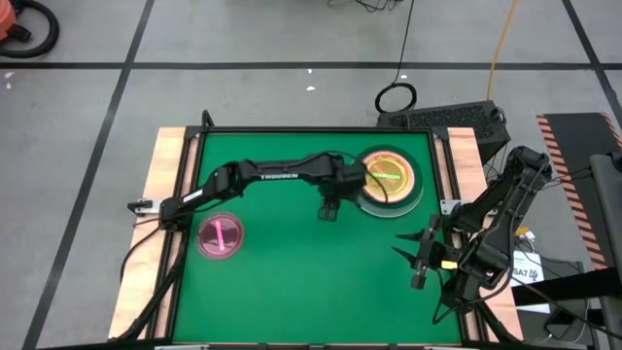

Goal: Stack plastic plates
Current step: Stack the pink transparent plate on the green transparent plate

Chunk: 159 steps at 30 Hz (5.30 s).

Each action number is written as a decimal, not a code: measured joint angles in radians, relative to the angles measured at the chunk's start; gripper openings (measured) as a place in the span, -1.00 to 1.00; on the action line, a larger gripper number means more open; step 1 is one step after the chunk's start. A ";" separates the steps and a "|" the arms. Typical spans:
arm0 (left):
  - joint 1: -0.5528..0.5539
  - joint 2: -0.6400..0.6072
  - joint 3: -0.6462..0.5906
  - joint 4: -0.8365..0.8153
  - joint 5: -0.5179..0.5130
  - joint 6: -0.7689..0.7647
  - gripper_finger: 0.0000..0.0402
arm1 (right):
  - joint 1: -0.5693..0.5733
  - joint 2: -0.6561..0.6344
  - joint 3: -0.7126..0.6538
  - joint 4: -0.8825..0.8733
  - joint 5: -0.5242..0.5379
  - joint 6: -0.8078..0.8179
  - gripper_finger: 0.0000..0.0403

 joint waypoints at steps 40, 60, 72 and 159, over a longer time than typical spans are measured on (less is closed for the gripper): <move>-0.782 -0.938 -1.324 0.461 -0.621 -0.995 -0.20 | 0.006 0.139 0.000 0.383 -0.042 -0.228 -0.33; -1.217 -0.960 -1.524 0.410 -0.747 -1.480 -0.20 | -0.249 0.276 0.000 0.656 -0.046 -0.577 -0.33; -1.327 -0.960 -1.568 0.351 -0.740 -1.642 -0.20 | -0.402 0.276 0.000 0.744 -0.231 -0.711 -0.33; -1.106 -0.960 -1.769 0.504 -0.527 -1.388 -0.96 | -0.449 0.275 0.000 0.744 -0.232 -0.785 -0.33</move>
